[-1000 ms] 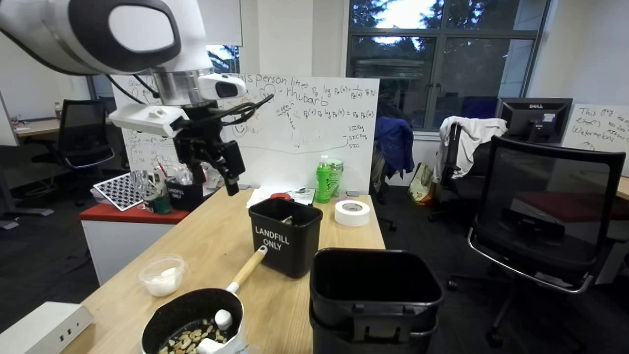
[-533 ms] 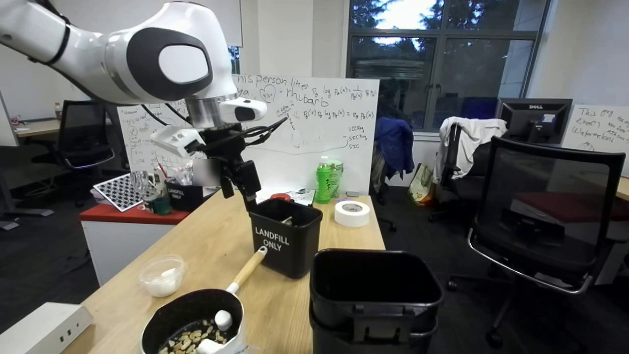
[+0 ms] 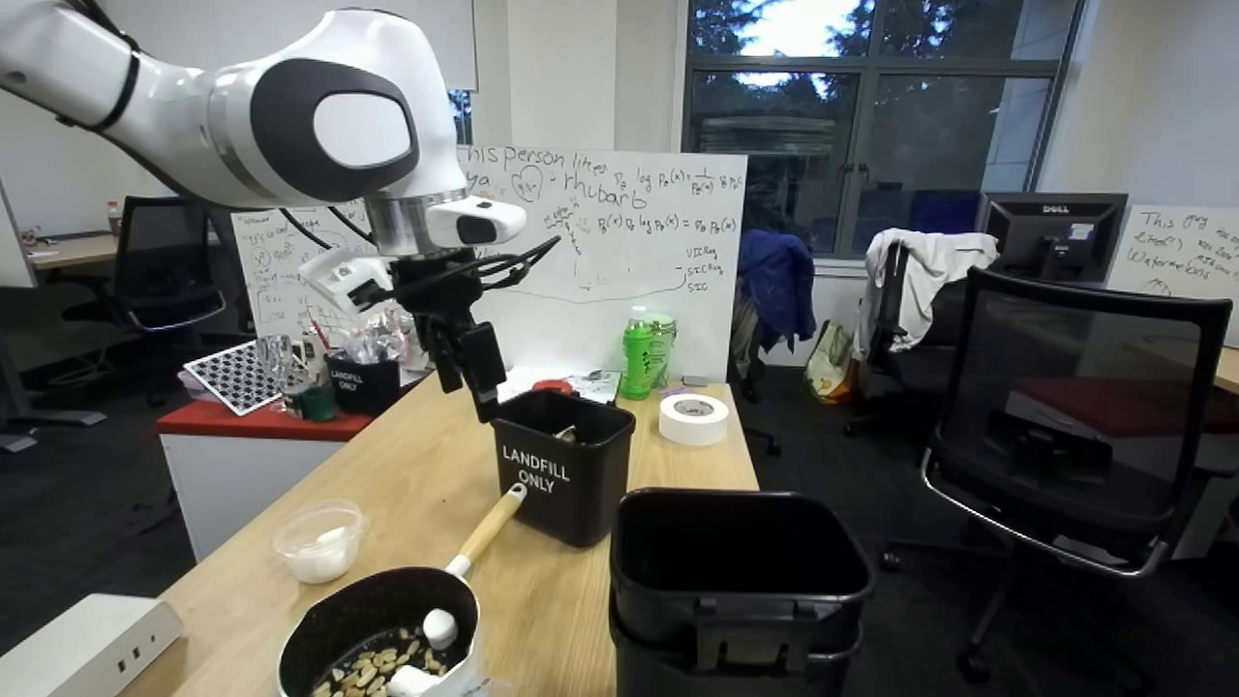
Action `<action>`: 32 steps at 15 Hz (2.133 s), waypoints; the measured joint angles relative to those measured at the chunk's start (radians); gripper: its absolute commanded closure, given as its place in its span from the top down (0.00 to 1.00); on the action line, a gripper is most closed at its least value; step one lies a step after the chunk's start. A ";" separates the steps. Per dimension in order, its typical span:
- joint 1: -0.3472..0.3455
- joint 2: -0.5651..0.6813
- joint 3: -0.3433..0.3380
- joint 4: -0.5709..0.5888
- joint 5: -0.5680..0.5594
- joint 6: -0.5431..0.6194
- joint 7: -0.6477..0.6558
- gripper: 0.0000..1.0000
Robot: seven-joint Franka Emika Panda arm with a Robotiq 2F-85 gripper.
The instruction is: Stack the bins
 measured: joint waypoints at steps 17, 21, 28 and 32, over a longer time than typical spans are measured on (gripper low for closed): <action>-0.044 0.300 -0.001 0.329 0.203 0.032 0.568 1.00; -0.058 0.380 -0.001 0.418 0.203 0.049 0.633 1.00; -0.076 0.478 -0.002 0.537 0.201 0.055 0.701 0.58; -0.082 0.505 -0.002 0.567 0.198 0.055 0.719 0.30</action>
